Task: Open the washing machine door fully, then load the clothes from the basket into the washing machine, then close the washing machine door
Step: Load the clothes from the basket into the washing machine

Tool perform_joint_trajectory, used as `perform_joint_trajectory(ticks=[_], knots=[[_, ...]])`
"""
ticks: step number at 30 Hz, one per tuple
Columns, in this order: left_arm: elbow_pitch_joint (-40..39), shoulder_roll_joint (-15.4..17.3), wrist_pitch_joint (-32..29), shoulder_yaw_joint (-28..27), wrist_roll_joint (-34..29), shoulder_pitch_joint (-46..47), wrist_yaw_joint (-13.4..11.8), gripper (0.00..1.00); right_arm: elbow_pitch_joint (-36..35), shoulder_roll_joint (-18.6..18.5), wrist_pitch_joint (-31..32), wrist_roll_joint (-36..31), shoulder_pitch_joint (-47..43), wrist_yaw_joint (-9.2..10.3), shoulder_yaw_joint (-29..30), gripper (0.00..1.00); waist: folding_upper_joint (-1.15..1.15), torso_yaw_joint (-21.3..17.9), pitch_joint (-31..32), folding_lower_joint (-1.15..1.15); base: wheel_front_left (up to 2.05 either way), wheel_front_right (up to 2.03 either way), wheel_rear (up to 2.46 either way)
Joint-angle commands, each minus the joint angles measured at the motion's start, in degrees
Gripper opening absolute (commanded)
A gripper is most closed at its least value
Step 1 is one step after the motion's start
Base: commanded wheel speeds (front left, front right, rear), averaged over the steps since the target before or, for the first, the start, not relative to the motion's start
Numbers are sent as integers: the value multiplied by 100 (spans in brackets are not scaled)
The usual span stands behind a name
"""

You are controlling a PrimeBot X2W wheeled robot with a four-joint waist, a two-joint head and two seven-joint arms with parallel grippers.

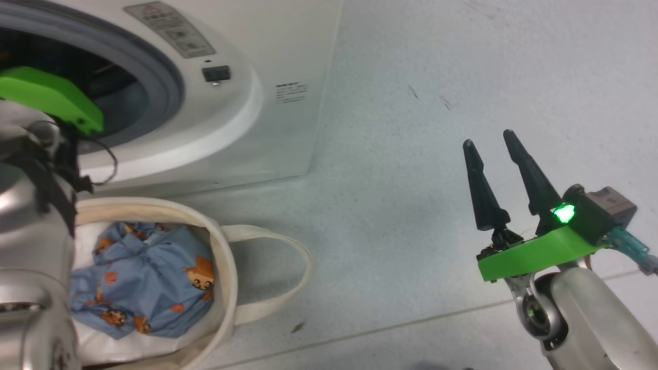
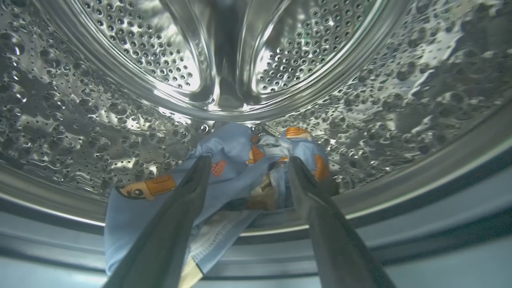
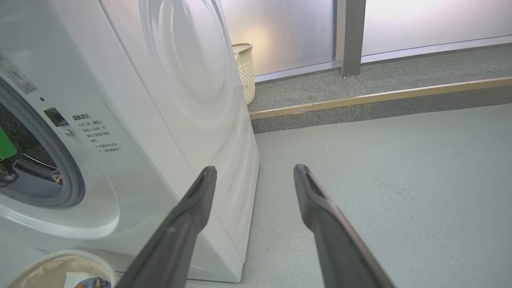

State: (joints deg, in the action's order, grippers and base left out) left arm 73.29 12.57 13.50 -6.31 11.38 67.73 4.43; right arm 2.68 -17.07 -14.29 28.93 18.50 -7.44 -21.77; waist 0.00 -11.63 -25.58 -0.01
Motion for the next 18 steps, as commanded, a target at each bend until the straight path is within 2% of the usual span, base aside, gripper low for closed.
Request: perform_joint_trajectory(ticks=[1, 5, 11, 18], knots=[[-157, 183, 90, -37, 35, -172, 62, 100, -98, 8, -71, 44, 22, -5, -112, 100, 0, 122, 136, 1, 0, 0, 0], [-348, 99, 141, -50, 110, -471, 169, 100, -13, 84, -71, 101, 40, -5, -171, 100, 0, 252, 280, 1, 0, 0, 0], [-1338, -25, 148, -65, 160, -1339, 272, 100, 145, 200, -71, 179, 67, -5, -235, 100, 0, 523, 566, 1, 0, 0, 0], [-2016, -134, 149, 72, 249, -2352, 302, 100, 305, 297, -71, 267, 15, -5, -303, 100, 0, 738, 1028, 1, 0, 0, 0]])
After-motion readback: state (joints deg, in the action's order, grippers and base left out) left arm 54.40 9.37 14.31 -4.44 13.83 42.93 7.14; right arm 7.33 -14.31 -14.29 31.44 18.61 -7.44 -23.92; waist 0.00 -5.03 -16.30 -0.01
